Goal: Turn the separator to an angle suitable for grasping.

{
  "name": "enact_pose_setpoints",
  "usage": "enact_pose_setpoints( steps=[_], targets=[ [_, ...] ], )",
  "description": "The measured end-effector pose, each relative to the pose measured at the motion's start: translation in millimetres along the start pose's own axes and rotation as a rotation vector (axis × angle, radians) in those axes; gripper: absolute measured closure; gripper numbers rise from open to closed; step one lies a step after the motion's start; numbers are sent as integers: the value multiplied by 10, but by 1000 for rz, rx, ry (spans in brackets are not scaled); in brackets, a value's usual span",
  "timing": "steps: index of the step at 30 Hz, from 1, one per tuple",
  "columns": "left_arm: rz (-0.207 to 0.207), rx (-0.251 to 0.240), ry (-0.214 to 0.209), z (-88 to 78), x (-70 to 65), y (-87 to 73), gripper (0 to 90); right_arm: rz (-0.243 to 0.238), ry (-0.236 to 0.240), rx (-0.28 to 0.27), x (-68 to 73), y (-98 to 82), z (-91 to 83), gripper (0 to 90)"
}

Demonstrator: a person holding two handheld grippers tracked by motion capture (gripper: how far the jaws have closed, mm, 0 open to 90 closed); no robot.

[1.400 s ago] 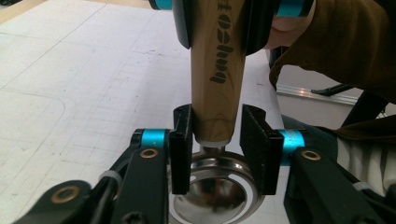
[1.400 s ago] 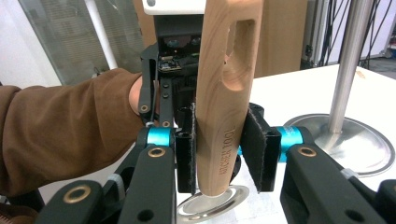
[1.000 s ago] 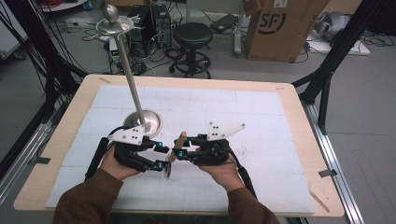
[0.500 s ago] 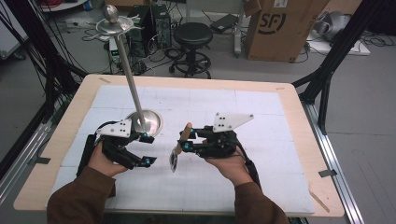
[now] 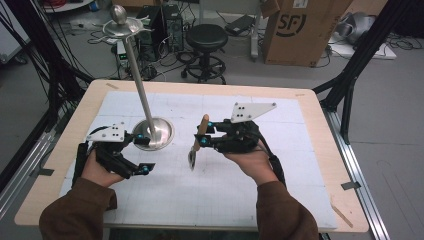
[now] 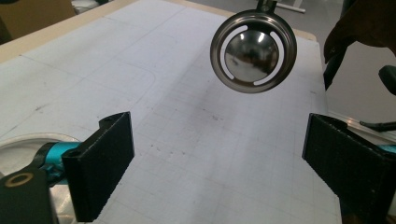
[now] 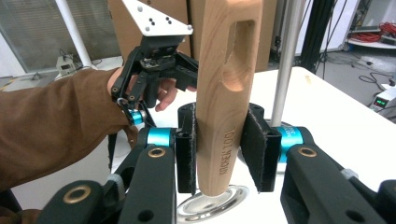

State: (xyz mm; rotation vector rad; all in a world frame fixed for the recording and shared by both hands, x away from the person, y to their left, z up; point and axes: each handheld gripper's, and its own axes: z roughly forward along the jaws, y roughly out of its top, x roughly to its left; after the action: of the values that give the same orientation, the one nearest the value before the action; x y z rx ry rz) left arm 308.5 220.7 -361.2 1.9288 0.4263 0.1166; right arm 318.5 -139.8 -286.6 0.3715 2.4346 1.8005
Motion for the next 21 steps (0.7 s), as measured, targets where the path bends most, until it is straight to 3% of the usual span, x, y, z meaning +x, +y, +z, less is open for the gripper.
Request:
enact_pose_setpoints(
  steps=[7, 21],
  targets=[
    [5, -37, -4, -44, -14, 14, 69, -14, -12, 28, -109, 208, 3, 682],
    [8, -57, -12, -62, -22, 25, 66, -67, -27, 76, -281, 801, 111, 682]
  ],
)
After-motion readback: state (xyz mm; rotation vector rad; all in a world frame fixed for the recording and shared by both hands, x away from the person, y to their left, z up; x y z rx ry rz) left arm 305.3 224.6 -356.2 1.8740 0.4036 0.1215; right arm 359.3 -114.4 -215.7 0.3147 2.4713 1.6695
